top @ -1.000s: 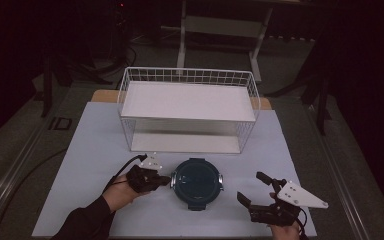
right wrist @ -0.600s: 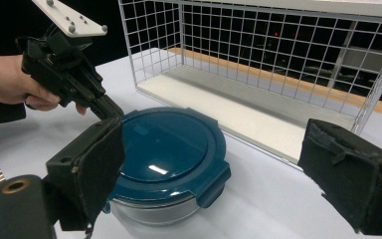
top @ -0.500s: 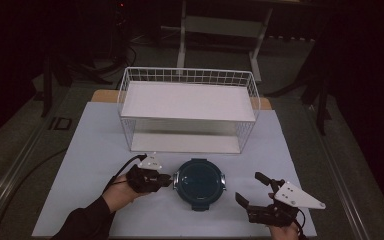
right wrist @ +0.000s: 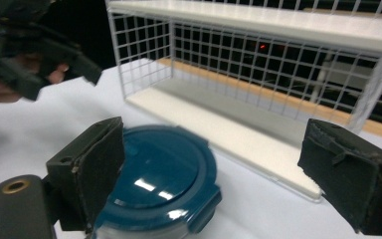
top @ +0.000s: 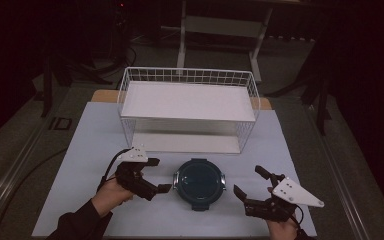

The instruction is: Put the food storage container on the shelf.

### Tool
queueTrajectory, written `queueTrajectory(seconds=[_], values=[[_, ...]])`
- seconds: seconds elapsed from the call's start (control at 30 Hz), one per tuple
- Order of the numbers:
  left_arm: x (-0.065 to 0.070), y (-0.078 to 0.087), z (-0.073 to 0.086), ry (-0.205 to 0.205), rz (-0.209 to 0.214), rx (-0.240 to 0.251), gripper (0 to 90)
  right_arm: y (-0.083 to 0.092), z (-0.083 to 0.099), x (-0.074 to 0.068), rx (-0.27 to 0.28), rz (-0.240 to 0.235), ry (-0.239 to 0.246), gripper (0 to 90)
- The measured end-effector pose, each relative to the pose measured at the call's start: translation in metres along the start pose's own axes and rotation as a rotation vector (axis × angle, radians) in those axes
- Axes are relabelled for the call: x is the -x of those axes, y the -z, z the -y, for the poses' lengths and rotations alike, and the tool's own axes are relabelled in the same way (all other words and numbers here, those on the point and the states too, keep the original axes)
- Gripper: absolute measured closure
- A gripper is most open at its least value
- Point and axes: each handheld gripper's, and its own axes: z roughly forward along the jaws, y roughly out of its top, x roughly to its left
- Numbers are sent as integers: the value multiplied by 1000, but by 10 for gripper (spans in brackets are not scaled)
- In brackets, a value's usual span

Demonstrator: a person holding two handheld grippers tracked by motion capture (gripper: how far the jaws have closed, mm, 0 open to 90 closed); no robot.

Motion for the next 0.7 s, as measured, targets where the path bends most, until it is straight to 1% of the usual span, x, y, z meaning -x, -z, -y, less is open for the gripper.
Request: queueTrajectory(seconds=[0.03, 0.07, 0.1, 0.17, 0.23, 0.27, 0.3, 0.33, 0.37, 0.4, 0.43, 0.47, 0.5, 0.53, 0.6, 0.67, 0.7], values=[[1, 0, -1, 5, 2, 1, 10, 0, -1, 0, 1, -1, -4, 116], [1, 0, -2, 19, 10, 7, 10, -1, -3, 1, -8, -8, -7, 147], [0, -1, -3, 35, 11, 19, 10, -2, -4, 2, -12, -10, -13, 137], [-1, -2, -5, 52, 1, 20, 11, -4, -6, 3, -1, -2, -8, 143], [-4, -4, -6, 85, -4, 25, 11, -6, -7, 5, 9, -24, -18, 143], [-6, -6, -6, 99, 0, 28, 11, -6, -7, 5, 9, -24, -18, 143], [-9, -8, -6, 116, 0, 18, 12, -8, -8, 6, 2, -28, -27, 143], [-11, -10, -5, 126, -12, 18, 15, -12, -9, 7, -25, -53, -52, 143], [-13, -12, -4, 142, -13, 18, 15, -12, -9, 7, -25, -53, -52, 143], [-18, -17, -3, 200, -2, 8, 24, -15, -9, 9, -42, -72, -76, 143], [-18, -17, -3, 200, -2, 8, 24, -15, -9, 9, -42, -72, -76, 143], [-23, -22, 0, 260, 8, -1, 25, -17, -9, 9, -38, -76, -71, 141], [-23, -22, 0, 260, 8, -1, 25, -17, -9, 9, -38, -76, -71, 141], [-26, -24, 1, 284, 0, -8, 25, -18, -8, 9, -37, -80, -74, 137], [-29, -28, 4, 323, -1, -14, 25, -21, -9, 9, -37, -86, -68, 132], [-34, -32, 7, 381, 14, -22, 25, -22, -9, 8, -44, -84, -67, 127], [-37, -35, 9, 412, 21, -38, 25, -22, -9, 7, -55, -83, -66, 120]])
